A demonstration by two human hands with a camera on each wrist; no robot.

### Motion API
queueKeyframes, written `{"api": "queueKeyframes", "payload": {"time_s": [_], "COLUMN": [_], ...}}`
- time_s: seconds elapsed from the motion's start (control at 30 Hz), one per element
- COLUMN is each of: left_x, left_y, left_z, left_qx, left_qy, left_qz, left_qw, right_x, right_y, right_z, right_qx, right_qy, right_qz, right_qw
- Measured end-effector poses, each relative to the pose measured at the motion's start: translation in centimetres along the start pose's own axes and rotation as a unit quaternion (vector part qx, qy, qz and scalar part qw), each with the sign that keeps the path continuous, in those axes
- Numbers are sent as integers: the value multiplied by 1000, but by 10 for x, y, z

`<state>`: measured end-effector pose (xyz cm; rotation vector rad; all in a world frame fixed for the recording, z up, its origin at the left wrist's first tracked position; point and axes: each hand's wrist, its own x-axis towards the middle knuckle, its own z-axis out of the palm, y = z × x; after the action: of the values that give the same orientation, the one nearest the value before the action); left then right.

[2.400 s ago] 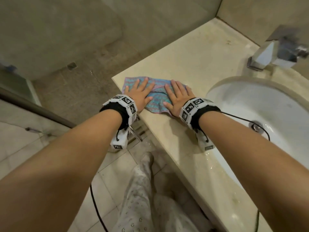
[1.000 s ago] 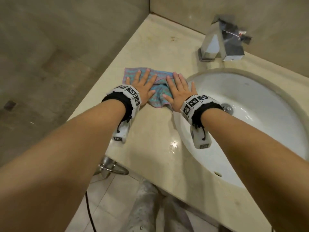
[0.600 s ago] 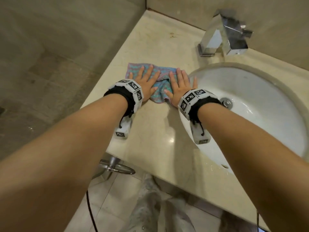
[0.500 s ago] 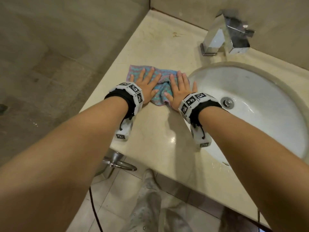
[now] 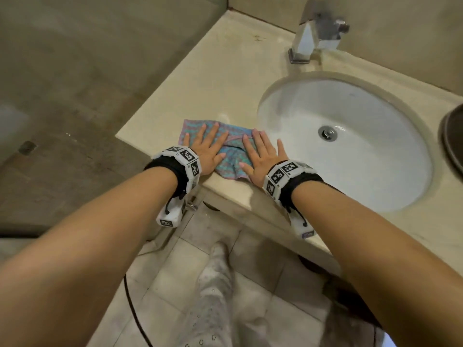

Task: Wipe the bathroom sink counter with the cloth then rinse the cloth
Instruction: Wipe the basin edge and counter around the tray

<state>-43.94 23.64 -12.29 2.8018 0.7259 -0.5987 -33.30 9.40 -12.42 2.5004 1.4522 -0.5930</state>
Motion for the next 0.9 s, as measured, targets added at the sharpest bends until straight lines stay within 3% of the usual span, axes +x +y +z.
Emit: {"api": "queueKeyframes", "payload": {"time_s": [0.27, 0.5, 0.9], "left_x": [-55, -69, -64], "left_y": [81, 167, 391], "left_z": [30, 45, 62], "left_qx": [-3, 29, 121], "left_qy": [-11, -6, -25], "left_qz": [15, 74, 262], "left_qw": [1000, 997, 957], "right_x": [-97, -167, -308], "right_y": [36, 96, 246], "right_z": [39, 70, 126], "right_qx": [18, 37, 105], "right_qy": [2, -11, -25], "right_qz": [5, 57, 272], "right_qw": [1000, 998, 956]}}
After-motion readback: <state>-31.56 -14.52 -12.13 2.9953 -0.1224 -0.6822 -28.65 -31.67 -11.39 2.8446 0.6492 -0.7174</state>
